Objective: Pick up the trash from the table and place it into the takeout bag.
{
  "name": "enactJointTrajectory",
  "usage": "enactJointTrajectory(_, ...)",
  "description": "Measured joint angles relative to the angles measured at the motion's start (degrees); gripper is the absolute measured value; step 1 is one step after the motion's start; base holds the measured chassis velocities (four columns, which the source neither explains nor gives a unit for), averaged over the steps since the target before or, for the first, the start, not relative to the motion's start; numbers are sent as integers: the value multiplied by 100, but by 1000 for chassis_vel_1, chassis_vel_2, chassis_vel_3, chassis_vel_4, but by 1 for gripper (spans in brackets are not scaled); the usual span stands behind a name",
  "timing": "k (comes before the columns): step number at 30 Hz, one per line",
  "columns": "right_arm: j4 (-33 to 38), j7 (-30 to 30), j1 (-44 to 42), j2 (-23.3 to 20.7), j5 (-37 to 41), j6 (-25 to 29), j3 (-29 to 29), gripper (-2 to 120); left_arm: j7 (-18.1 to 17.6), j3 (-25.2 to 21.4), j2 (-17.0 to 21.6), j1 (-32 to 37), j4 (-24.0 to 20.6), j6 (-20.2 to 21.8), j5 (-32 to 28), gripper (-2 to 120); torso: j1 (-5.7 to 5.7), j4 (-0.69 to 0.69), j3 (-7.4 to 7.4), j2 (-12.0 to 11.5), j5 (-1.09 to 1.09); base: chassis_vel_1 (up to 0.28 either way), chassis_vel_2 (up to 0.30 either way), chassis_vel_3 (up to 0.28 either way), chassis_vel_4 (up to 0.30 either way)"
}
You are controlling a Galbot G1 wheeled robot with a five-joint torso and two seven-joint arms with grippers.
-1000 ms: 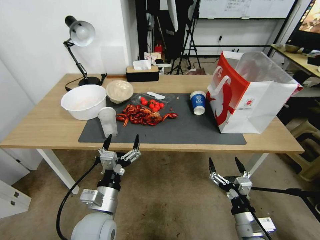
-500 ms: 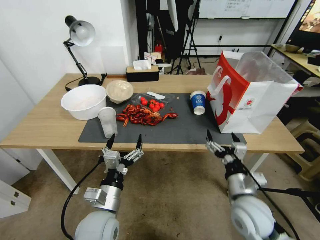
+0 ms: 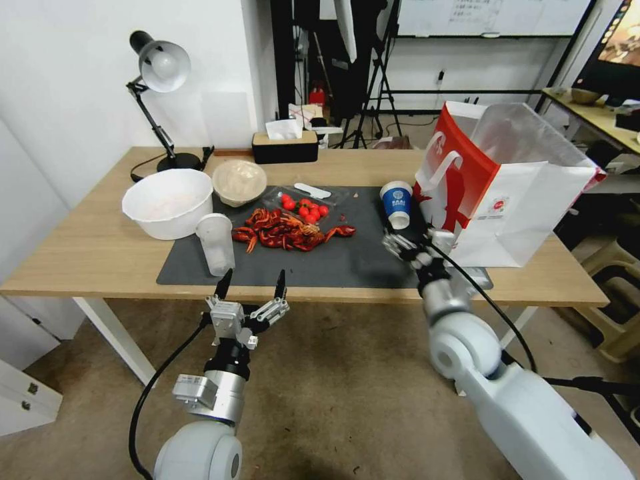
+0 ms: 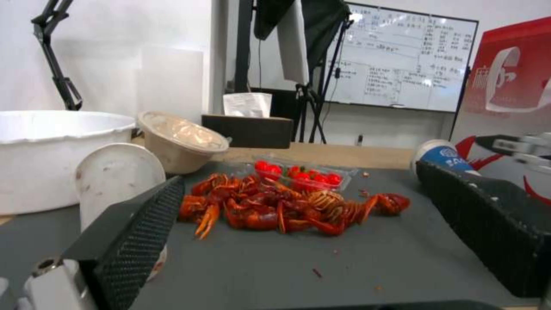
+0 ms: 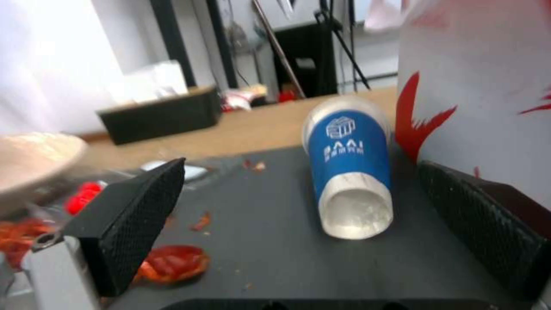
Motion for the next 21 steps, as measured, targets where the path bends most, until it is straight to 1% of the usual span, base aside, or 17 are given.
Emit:
enactJointTrajectory(1, 0, 0, 0, 0, 0, 0, 0, 100, 0, 0, 0, 0, 0, 0, 0, 100, 0, 0, 0, 0, 0, 0, 0, 0, 0)
enactJointTrajectory(4, -316, 469, 616, 134, 120, -480, -257, 100, -2, -9, -3, -12, 37, -9, 2, 100, 0, 0, 0, 0, 0, 0, 0, 0, 0)
enactJointTrajectory(5, -316, 469, 616, 134, 120, -480, -257, 100, -2, -9, -3, -12, 37, -9, 2, 100, 0, 0, 0, 0, 0, 0, 0, 0, 0)
enactJointTrajectory(6, -432, 595, 808, 169, 170, -620, -328, 100, -5, -15, -3, -18, 48, -13, 1, 100, 0, 0, 0, 0, -1, 0, 0, 0, 0)
enactJointTrajectory(9, -759, 873, 1266, 239, 499, -961, -490, 100, -16, -34, -3, -41, 71, -26, -18, 100, 0, 0, -1, 0, -1, 0, 0, 0, 0)
enactJointTrajectory(11, -832, 933, 1343, 256, 579, -1030, -519, 100, -17, -37, -3, -47, 75, -26, -25, 100, 0, 0, 0, 0, -1, 0, 0, 0, 0)
enactJointTrajectory(12, -987, 1018, 1467, 295, 687, -1141, -565, 100, -20, -44, -3, -54, 79, -28, -37, 100, 0, 0, 0, 0, 0, 0, 0, 0, 0)
enactJointTrajectory(17, -1318, 1065, 1640, 370, 857, -1280, -594, 100, -26, -64, 6, -72, 101, -36, -63, 100, 0, -1, -1, 1, 0, 0, 0, 0, 0)
enactJointTrajectory(19, -1582, 1074, 1749, 420, 989, -1366, -609, 100, -31, -81, 26, -88, 130, -54, -71, 100, 1, -1, 0, 1, 0, 0, 0, 0, 0)
enactJointTrajectory(21, -1649, 1079, 1775, 435, 1036, -1390, -612, 100, -32, -83, 31, -94, 137, -55, -74, 100, 0, -1, 0, 1, 0, 0, 0, 0, 0)
